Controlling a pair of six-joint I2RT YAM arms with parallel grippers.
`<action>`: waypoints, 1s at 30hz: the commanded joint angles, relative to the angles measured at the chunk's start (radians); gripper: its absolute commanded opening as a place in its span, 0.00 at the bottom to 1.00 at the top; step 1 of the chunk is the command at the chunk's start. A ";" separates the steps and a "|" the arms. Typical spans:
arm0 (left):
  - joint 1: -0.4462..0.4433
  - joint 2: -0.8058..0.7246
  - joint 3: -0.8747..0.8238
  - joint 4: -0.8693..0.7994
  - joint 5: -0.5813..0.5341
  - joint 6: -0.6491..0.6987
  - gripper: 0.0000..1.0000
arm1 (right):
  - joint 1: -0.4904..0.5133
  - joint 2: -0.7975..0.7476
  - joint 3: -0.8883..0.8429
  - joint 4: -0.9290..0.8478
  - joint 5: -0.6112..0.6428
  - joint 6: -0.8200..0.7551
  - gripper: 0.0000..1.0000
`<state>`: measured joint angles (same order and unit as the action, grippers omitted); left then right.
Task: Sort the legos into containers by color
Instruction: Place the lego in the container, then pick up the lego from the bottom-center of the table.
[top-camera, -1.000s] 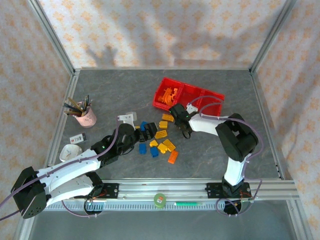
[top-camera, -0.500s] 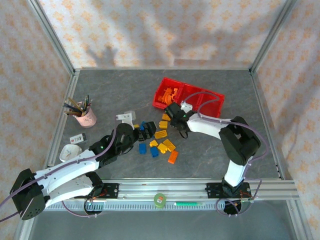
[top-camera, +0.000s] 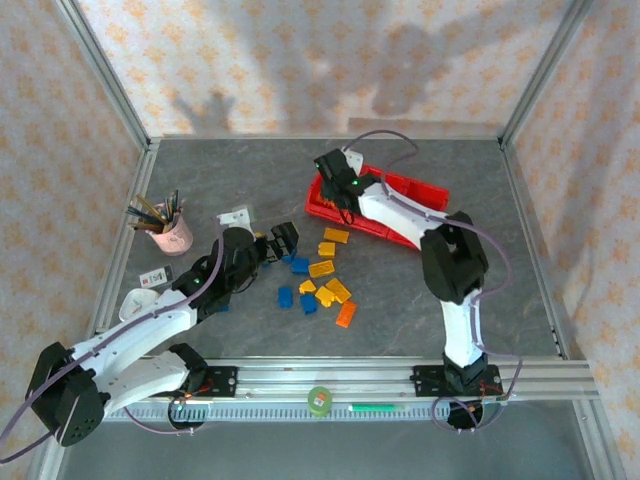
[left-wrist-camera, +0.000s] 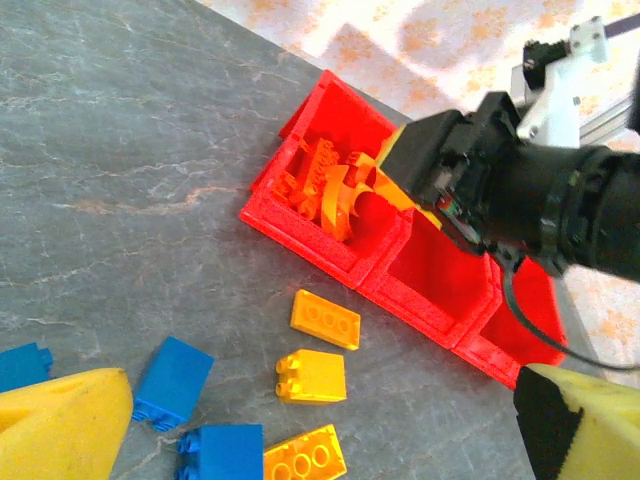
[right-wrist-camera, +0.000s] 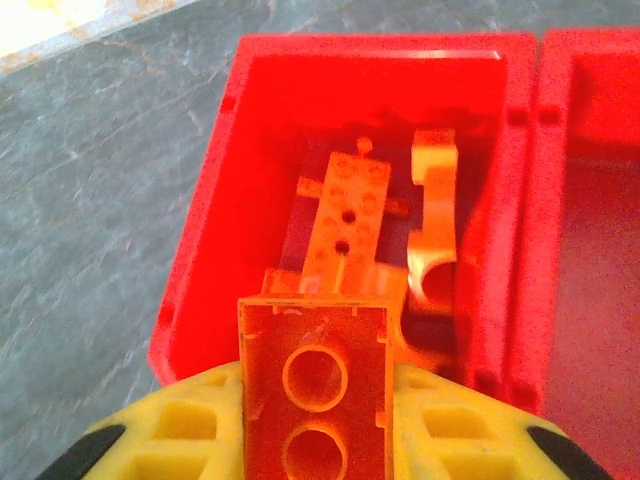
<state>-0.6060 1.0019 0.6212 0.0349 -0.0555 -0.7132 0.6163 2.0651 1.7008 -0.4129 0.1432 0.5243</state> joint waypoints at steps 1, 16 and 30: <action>0.015 0.019 0.034 0.030 0.026 0.020 0.99 | -0.031 0.090 0.122 -0.082 0.021 -0.072 0.32; 0.028 0.003 0.041 0.007 0.075 0.021 0.99 | -0.006 -0.067 0.021 -0.063 -0.028 -0.117 0.62; 0.018 -0.189 -0.029 -0.159 0.174 -0.006 0.99 | 0.191 -0.558 -0.636 -0.041 -0.054 0.056 0.75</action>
<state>-0.5869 0.8463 0.6224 -0.0505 0.0822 -0.7094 0.7769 1.5711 1.1477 -0.4324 0.0784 0.5068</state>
